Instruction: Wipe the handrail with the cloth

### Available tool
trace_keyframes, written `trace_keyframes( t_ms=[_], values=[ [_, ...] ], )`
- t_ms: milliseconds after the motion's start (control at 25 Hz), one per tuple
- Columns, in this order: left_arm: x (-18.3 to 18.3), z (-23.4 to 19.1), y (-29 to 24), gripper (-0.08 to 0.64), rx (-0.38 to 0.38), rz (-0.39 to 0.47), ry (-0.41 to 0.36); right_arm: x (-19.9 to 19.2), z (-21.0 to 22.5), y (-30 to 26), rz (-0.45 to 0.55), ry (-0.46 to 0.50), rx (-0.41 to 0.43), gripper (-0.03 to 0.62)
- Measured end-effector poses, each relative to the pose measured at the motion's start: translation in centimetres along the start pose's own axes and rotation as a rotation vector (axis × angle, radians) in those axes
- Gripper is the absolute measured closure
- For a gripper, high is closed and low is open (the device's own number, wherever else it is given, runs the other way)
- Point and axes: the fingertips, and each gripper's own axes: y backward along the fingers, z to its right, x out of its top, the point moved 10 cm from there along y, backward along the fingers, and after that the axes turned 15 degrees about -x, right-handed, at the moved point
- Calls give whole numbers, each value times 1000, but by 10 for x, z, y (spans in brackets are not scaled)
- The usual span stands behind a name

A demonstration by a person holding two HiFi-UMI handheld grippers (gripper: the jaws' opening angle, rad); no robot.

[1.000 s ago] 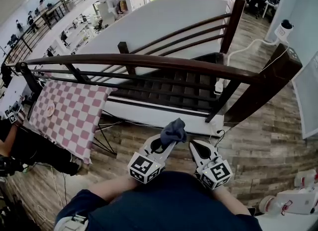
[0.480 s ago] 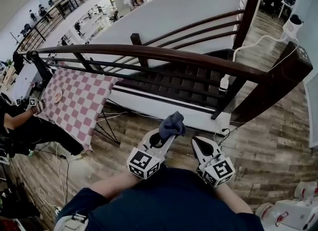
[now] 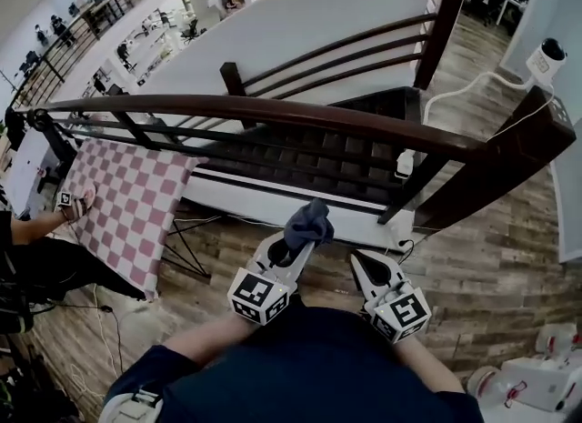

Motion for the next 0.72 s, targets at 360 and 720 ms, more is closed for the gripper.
trace_keyframes(
  t_ms=[360, 720],
  values=[
    [46, -164, -9, 468, -19, 41, -36, 37, -10, -134, -27, 1, -85, 581],
    [69, -250, -14, 468, 33, 31, -61, 68, -14, -210, -25, 20, -44, 581]
  ],
)
